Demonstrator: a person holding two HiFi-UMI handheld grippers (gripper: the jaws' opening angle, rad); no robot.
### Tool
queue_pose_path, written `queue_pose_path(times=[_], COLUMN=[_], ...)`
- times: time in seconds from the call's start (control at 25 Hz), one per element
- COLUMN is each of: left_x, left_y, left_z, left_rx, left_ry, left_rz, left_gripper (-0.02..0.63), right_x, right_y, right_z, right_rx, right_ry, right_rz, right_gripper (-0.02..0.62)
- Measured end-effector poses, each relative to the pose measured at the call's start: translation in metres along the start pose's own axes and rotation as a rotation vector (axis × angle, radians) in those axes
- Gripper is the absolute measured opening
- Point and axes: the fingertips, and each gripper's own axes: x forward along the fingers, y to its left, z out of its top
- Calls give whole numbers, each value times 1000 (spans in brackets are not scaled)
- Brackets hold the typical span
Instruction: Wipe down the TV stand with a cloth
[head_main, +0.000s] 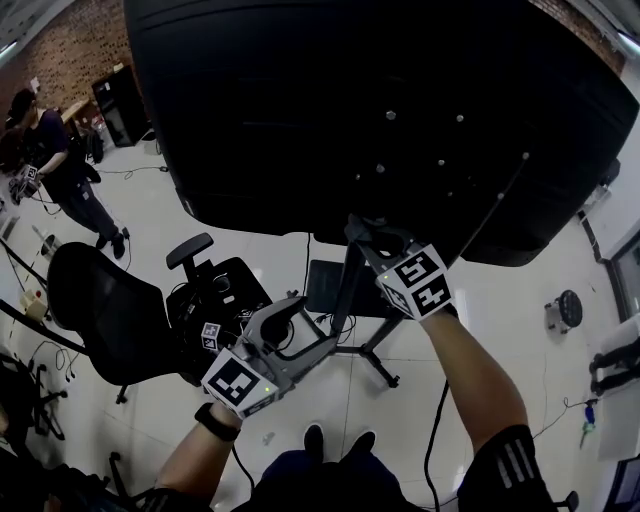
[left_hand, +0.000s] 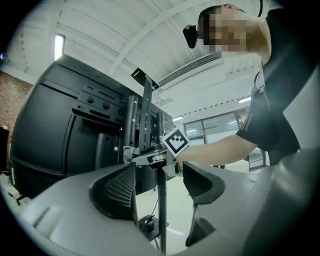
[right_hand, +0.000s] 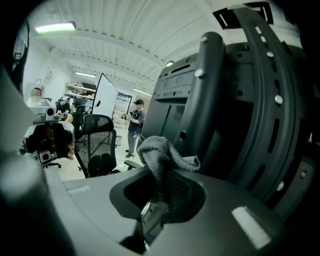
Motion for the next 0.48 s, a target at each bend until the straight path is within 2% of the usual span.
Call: queue_pose_path(times=[0.2, 0.32, 0.48], left_x=[2, 4, 2], left_y=[8, 12, 16], left_z=[-29, -52, -82], left_rx=[-19, -66, -66], left_ry=[22, 59, 80], left_rz=[11, 27, 35], left_gripper=[321, 321, 321], right_x=[14, 22, 36], right_y=[12, 19, 30], right_z=[-39, -67, -111], right_rx=[18, 46, 62], right_ry=[32, 63, 113], right_rz=[22, 34, 55], right_gripper=[31, 31, 32])
